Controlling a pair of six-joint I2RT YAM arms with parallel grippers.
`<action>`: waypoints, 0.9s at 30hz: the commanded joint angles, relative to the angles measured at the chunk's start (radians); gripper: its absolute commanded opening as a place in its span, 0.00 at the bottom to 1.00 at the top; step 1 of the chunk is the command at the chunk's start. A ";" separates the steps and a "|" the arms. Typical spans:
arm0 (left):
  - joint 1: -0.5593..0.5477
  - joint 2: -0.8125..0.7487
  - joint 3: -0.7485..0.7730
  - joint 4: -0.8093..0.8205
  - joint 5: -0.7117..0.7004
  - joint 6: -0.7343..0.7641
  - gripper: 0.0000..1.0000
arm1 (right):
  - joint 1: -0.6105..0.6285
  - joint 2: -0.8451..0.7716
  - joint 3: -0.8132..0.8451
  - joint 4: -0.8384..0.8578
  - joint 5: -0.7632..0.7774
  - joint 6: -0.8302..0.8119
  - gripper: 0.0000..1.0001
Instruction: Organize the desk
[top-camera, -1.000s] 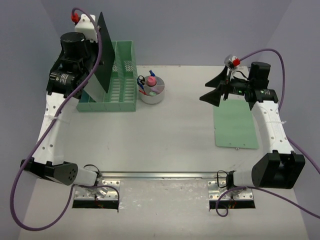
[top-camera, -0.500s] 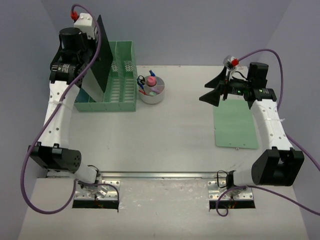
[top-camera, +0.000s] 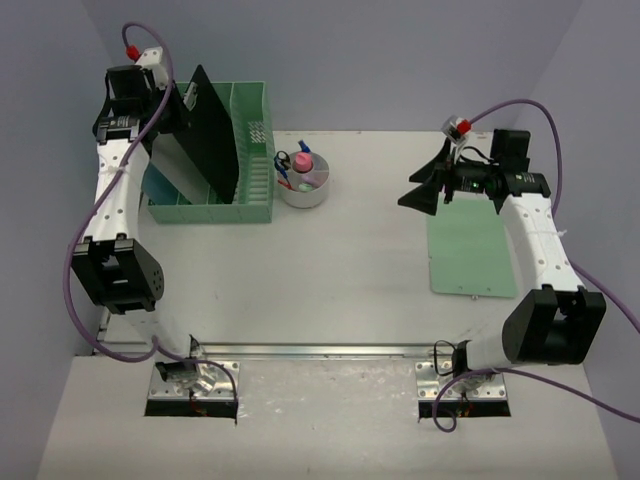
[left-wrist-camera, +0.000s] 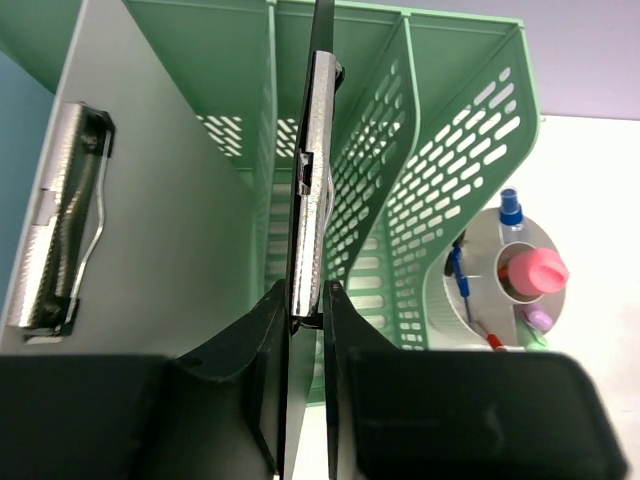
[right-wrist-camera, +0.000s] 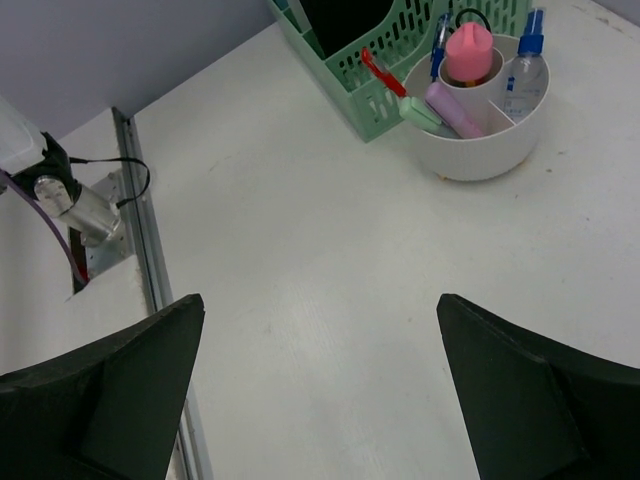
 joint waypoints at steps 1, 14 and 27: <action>0.014 -0.015 0.005 0.109 0.121 -0.083 0.00 | -0.001 0.014 0.063 -0.072 0.047 -0.067 0.99; 0.053 -0.047 -0.086 0.126 0.149 -0.123 0.63 | -0.003 0.040 0.114 -0.464 0.309 -0.507 0.99; 0.047 -0.288 0.026 0.298 -0.035 0.010 1.00 | -0.004 -0.236 -0.273 -0.541 0.670 -1.061 0.69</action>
